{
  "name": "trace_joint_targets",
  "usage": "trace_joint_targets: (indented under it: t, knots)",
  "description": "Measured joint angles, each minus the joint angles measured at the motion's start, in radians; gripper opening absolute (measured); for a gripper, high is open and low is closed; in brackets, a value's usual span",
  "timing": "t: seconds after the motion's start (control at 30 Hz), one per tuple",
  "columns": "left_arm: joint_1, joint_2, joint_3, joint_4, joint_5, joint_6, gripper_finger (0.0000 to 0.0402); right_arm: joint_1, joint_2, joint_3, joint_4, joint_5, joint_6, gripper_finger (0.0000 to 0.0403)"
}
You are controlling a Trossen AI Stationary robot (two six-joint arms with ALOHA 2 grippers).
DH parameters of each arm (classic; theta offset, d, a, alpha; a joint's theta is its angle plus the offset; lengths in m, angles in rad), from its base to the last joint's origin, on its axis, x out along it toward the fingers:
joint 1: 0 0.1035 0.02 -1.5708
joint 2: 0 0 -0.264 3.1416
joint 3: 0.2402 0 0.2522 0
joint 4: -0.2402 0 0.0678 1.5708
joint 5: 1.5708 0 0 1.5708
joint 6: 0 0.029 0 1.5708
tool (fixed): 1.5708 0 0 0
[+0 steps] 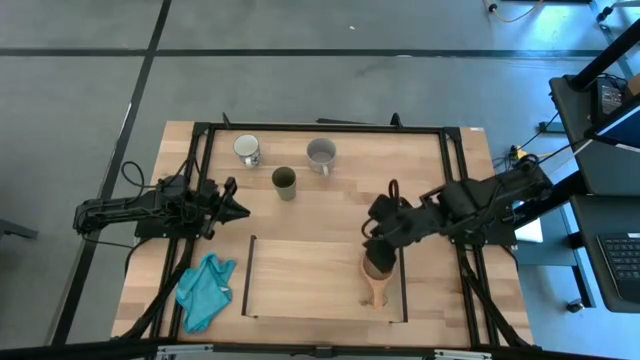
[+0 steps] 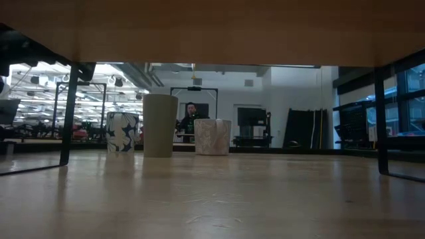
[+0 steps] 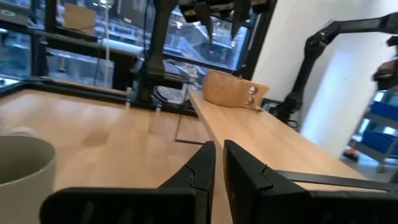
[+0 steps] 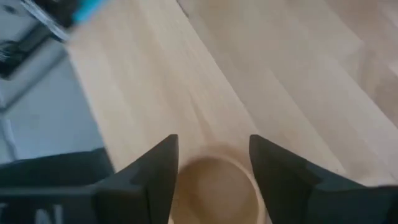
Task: Stack small to large cups/mugs on shelf
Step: Put the gray mug on the shelf
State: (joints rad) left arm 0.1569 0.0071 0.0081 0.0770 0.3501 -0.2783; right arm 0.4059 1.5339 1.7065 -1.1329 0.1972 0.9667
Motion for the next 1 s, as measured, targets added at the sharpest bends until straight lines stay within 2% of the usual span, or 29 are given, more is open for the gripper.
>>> trace_joint_targets:
  t: [0.2, 0.3, 0.47, 0.57, 0.77, 0.9, 1.0]
  knots:
    - [0.0, 0.0, 0.0, 0.04, -0.041, -0.029, 0.0028, -0.079, -0.02, 0.0, 0.12, 0.008, -0.163, 0.0199]
    - [0.0, 0.0, 0.0, 0.118, -0.055, -0.177, 0.0028, -0.117, -0.02, 0.0, 0.163, 0.015, -0.23, 0.0199]
    - [0.0, 0.0, 0.0, 0.295, -0.056, -0.464, 0.0027, -0.165, -0.02, 0.0, 0.239, 0.013, -0.087, 0.0197]
    - [0.0, 0.0, 0.0, 0.415, -0.077, -0.57, 0.0027, -0.196, -0.02, 0.0, 0.296, -0.017, -0.106, 0.0195]
    - [0.0, 0.0, 0.0, 0.621, -0.117, -0.581, 0.0027, -0.278, -0.02, 0.0, 0.384, -0.092, -0.135, 0.0194]
    - [0.0, 0.0, 0.0, 0.73, -0.149, -0.583, 0.0027, -0.357, -0.019, 0.0, 0.406, -0.097, -0.165, 0.0194]
    - [0.0, 0.0, 0.0, 0.795, -0.178, -0.584, 0.0027, -0.404, -0.018, 0.0, 0.527, -0.113, -0.184, 0.0194]
